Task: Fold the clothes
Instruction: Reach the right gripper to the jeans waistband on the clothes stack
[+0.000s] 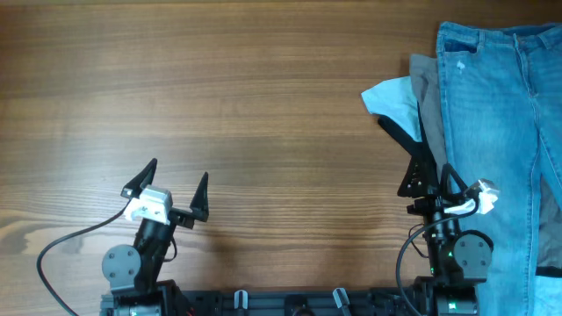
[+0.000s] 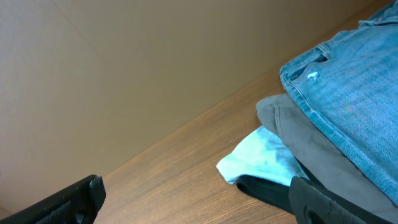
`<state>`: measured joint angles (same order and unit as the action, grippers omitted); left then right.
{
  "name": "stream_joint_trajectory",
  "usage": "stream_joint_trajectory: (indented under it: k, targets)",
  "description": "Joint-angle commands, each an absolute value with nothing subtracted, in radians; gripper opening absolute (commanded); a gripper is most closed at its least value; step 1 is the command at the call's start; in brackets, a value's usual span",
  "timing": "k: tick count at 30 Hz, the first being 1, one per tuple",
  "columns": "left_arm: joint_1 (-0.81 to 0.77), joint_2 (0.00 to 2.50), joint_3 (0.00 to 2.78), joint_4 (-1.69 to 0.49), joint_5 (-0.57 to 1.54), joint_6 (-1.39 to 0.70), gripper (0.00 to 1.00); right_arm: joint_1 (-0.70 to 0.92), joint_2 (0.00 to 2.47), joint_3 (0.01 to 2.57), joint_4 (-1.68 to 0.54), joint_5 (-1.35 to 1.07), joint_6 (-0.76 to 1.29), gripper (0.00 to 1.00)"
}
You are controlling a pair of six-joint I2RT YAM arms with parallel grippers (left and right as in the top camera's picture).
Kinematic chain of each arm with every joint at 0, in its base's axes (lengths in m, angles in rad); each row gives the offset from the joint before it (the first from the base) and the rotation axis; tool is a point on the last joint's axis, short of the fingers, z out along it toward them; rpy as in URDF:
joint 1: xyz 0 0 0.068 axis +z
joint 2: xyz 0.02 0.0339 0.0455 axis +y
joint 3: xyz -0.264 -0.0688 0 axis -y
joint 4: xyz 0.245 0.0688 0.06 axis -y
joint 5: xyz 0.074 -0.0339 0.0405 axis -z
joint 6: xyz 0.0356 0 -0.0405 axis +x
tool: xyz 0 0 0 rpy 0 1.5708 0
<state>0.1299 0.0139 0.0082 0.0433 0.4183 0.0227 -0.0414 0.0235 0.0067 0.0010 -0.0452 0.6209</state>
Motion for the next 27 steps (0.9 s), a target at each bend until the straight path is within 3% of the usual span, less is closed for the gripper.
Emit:
stream_joint_trajectory:
  k: [1, 6, 10, 13, 15, 19, 23, 27]
  targets:
    - [0.126, 0.008, 0.014, 0.041, 0.437, -0.009, 1.0, -0.043, 0.046, 0.015, 0.037, -0.189, 0.559, 1.0]
    - [0.126, 0.099, 0.269, -0.08, 0.327, -0.009, 1.0, -0.043, 0.12, 0.201, 0.048, -0.212, 0.422, 1.0]
    - [0.126, 0.398, 0.562, -0.299, 0.324, -0.009, 1.0, -0.043, 0.401, 0.477, -0.055, -0.196, 0.427, 1.0]
    - [0.126, 0.672, 0.812, -0.448, 0.324, -0.052, 1.0, -0.043, 0.713, 0.776, -0.286, -0.238, 0.417, 1.0]
    - [0.126, 0.855, 0.985, -0.569, 0.329, -0.068, 1.0, -0.043, 0.954, 1.022, -0.554, -0.237, 0.329, 1.0]
    - [0.126, 0.991, 1.081, -0.633, 0.361, -0.077, 1.0, -0.043, 1.309, 1.393, -0.904, -0.28, 0.239, 1.0]
    - [0.126, 1.031, 1.081, -0.632, 0.4, -0.076, 1.0, -0.044, 1.436, 1.456, -0.878, -0.468, 0.235, 1.0]
    - [0.126, 1.061, 1.081, -0.625, 0.4, -0.088, 1.0, -0.062, 1.522, 1.456, -0.694, -0.293, 0.364, 0.99]
